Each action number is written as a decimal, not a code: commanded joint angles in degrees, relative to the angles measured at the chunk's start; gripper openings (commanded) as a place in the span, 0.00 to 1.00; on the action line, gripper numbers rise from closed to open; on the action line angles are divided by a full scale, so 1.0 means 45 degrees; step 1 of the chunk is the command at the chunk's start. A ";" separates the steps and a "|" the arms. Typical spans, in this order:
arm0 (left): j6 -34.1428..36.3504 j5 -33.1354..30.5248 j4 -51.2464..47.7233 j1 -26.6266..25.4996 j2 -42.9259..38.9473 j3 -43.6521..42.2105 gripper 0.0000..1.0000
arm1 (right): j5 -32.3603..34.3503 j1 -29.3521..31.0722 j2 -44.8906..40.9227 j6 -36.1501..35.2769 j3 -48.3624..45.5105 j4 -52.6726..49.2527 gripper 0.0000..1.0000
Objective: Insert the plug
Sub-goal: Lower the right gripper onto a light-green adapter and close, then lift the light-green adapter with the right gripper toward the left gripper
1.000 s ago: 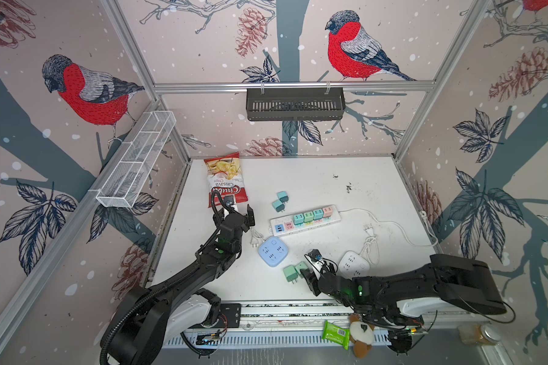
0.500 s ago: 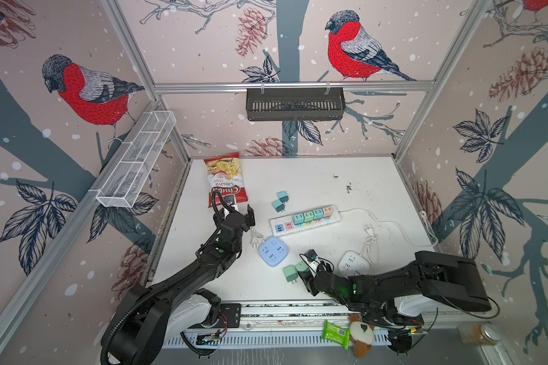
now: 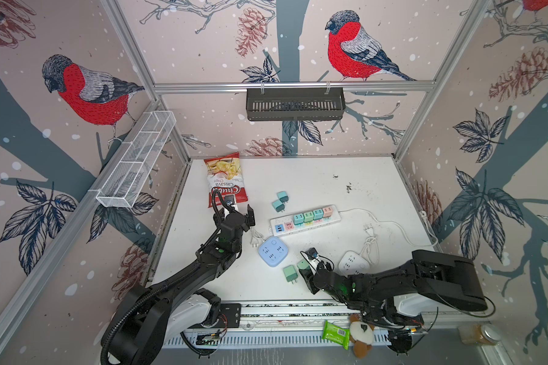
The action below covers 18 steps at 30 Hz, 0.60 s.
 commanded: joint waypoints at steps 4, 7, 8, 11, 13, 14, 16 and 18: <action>-0.0126 0.0073 0.0193 0.0019 0.0002 0.0093 0.99 | -0.0052 0.0001 0.0285 -0.0007 0.0095 0.0286 0.48; -0.0114 0.0092 0.0215 0.0014 -0.0020 0.0077 0.99 | -0.0069 -0.0001 0.0446 -0.0022 0.0182 0.0287 0.44; -0.0115 0.0116 0.0217 0.0005 -0.0047 0.0060 0.99 | -0.0052 0.0002 0.0490 -0.0036 0.0218 0.0271 0.40; -0.0088 0.0165 0.0252 0.0016 -0.0124 0.0002 0.99 | -0.0018 0.0002 0.0553 -0.0130 0.0276 0.0333 0.32; -0.0105 0.0141 0.0260 0.0006 -0.0184 -0.0056 0.99 | 0.0077 -0.0016 0.0471 -0.0250 0.0317 0.0361 0.30; -0.0193 0.0136 0.0261 0.0022 -0.0221 -0.0076 0.99 | 0.0148 -0.0018 0.0406 -0.0375 0.0338 0.0382 0.30; -0.0825 0.0046 0.0272 0.0039 -0.0271 -0.0193 0.99 | 0.0287 -0.0139 0.0145 -0.0667 0.0412 0.0343 0.28; -0.1268 0.0168 0.0536 0.0070 -0.0254 -0.0355 0.99 | 0.0294 -0.0405 -0.0303 -0.1026 0.0484 0.0315 0.26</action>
